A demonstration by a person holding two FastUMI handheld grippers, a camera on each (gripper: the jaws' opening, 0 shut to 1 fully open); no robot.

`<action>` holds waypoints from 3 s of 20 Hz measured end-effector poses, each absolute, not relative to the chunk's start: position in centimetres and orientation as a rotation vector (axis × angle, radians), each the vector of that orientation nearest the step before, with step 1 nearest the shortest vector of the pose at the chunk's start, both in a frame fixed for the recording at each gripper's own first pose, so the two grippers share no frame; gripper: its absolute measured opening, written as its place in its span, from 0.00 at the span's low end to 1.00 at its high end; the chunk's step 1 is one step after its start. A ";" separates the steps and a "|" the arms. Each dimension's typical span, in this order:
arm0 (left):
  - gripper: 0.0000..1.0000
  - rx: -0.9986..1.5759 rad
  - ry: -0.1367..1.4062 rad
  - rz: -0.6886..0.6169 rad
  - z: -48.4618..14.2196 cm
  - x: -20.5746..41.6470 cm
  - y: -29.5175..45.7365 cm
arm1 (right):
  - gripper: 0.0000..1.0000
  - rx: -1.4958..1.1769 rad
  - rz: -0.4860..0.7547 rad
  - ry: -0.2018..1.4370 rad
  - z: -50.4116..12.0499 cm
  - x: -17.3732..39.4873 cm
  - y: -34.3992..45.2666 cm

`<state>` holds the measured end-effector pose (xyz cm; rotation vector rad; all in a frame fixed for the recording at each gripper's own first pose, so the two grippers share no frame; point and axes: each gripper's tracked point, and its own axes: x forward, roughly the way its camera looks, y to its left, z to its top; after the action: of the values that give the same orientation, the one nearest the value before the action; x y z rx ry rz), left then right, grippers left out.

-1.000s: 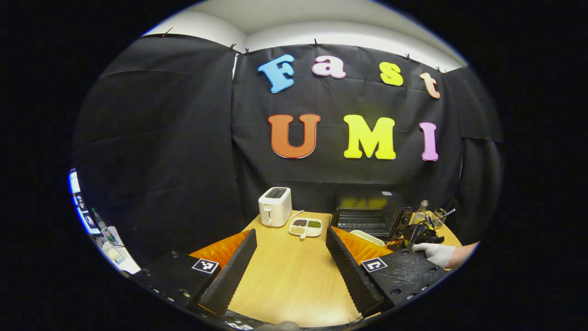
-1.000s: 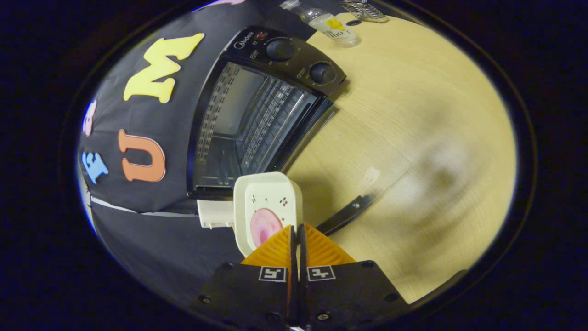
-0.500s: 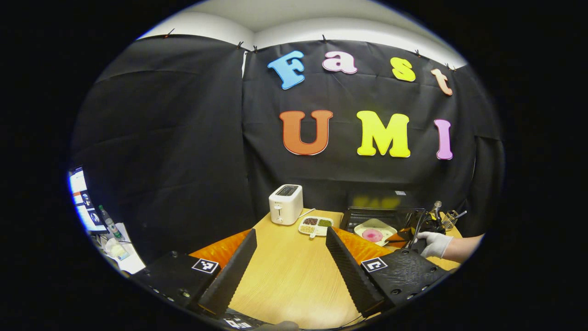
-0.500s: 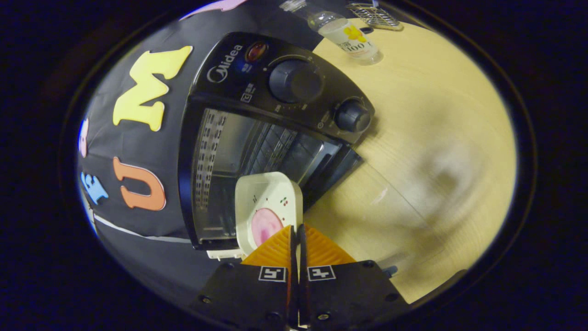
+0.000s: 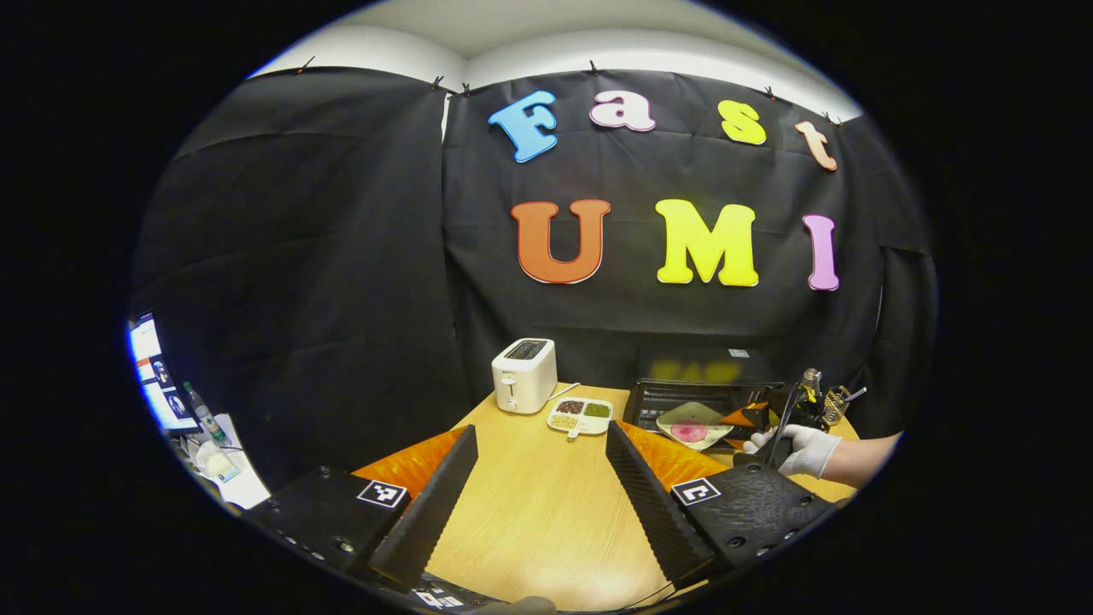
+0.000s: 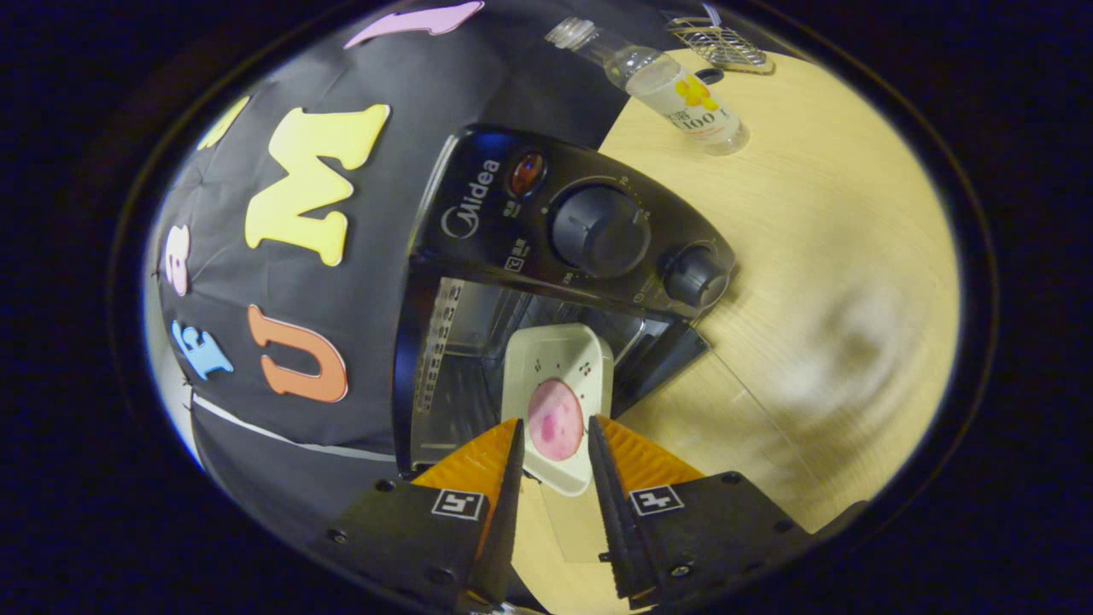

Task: Open the electric oven with the left hand, put the food in, and close the electric oven.

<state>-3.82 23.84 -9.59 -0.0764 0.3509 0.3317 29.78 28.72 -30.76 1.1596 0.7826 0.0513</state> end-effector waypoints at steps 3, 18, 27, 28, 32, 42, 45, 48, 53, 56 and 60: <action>0.97 -0.087 0.339 0.310 -9.7 -4.2 23.1 | 0.48 1.137 0.072 0.775 -29.6 28.1 28.1; 0.97 -0.116 0.311 0.104 -13.4 -4.1 18.7 | 0.93 0.443 0.126 0.455 -18.5 14.6 17.0; 0.97 -0.085 0.393 -0.015 -19.1 -1.4 12.1 | 0.98 0.176 0.053 0.354 -14.1 9.1 9.0; 0.97 -0.068 0.411 -0.018 -20.1 -1.1 11.4 | 0.98 0.156 0.063 0.347 -13.7 8.7 8.5; 0.97 -0.041 0.512 -0.030 -25.8 -0.2 7.4 | 0.96 0.106 0.110 0.358 -13.1 7.6 6.8; 0.97 -0.008 0.687 -0.026 -35.3 2.0 -0.4 | 0.95 0.060 0.152 0.455 -14.2 6.8 -0.6; 0.97 -0.003 0.711 -0.046 -37.0 3.2 -1.0 | 0.98 0.063 0.105 0.453 -13.8 6.9 -1.8; 0.97 -0.002 0.722 -0.053 -38.7 5.1 -0.3 | 0.98 0.069 0.067 0.450 -13.3 5.9 -1.7; 0.97 -0.008 0.731 -0.040 -40.8 7.0 1.6 | 0.98 0.038 -0.016 0.471 -13.0 4.2 -2.5; 0.97 -0.010 0.726 -0.051 -40.9 8.1 1.8 | 0.98 0.049 -0.059 0.460 -13.0 3.8 -2.4; 0.97 0.004 0.729 -0.077 -41.3 9.3 1.5 | 0.98 0.017 -0.087 0.451 -12.8 2.8 -1.8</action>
<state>9.30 1.53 -41.30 0.0042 0.7293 -0.0765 2.77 -1.81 -12.77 0.0169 0.4510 -0.0866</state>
